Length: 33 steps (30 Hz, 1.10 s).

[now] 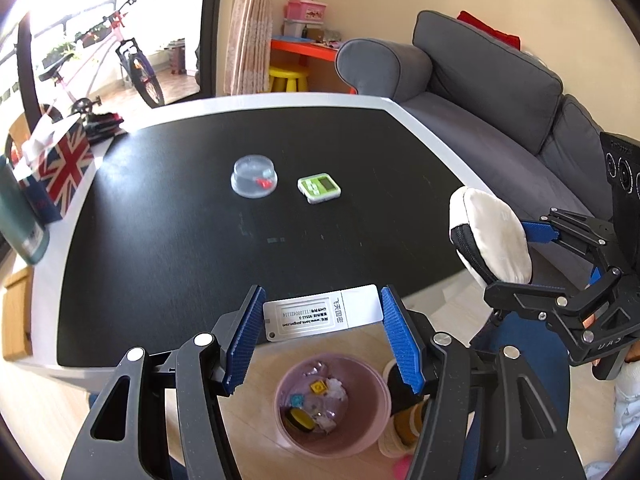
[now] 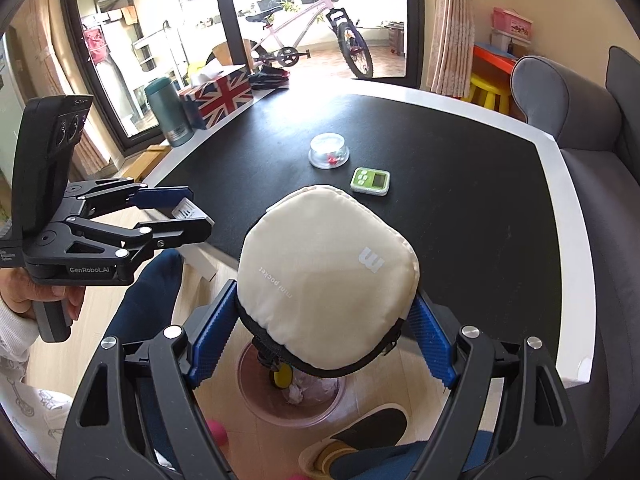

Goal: Collect trash
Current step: 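Carry the white pouch and white stick over the pink bin with both grippers, then open both grippers to drop the pouch and white stick into the bin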

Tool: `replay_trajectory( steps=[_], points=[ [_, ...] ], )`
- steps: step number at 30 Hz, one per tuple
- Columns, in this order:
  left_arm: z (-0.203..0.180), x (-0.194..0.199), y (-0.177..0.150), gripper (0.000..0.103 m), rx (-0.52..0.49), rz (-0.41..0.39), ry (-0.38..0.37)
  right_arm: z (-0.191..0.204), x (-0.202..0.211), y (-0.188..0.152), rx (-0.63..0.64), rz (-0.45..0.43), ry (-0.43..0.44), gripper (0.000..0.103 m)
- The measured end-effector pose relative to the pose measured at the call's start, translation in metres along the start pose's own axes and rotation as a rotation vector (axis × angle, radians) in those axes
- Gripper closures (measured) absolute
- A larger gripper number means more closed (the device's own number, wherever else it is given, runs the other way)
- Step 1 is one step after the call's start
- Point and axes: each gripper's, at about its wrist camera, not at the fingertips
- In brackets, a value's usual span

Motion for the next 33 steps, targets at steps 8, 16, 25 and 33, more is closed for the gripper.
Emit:
replay_trajectory(
  steps=[8, 16, 25, 33],
  points=[
    [0.007, -0.001, -0.023, 0.045, 0.026, 0.038, -0.013, 0.019, -0.018, -0.029, -0.008, 0.076, 0.065, 0.023],
    [0.011, 0.000, -0.032, 0.045, 0.037, 0.053, -0.020, 0.031, -0.034, -0.044, -0.007, 0.130, 0.137, 0.019],
    [0.013, -0.003, -0.036, 0.045, 0.037, 0.076, -0.027, 0.026, -0.034, -0.044, -0.036, 0.124, 0.125, 0.010],
    [0.008, -0.009, -0.041, 0.045, 0.022, 0.104, -0.043, 0.014, -0.029, -0.043, -0.064, 0.107, 0.101, 0.010]
  ],
)
Point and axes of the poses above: each gripper's, at about its wrist camera, not at the fingertips, and x roughly against the way its jaws point, z to its left, y to its top, and after that the axes turned 12 degrees about x, right-handed
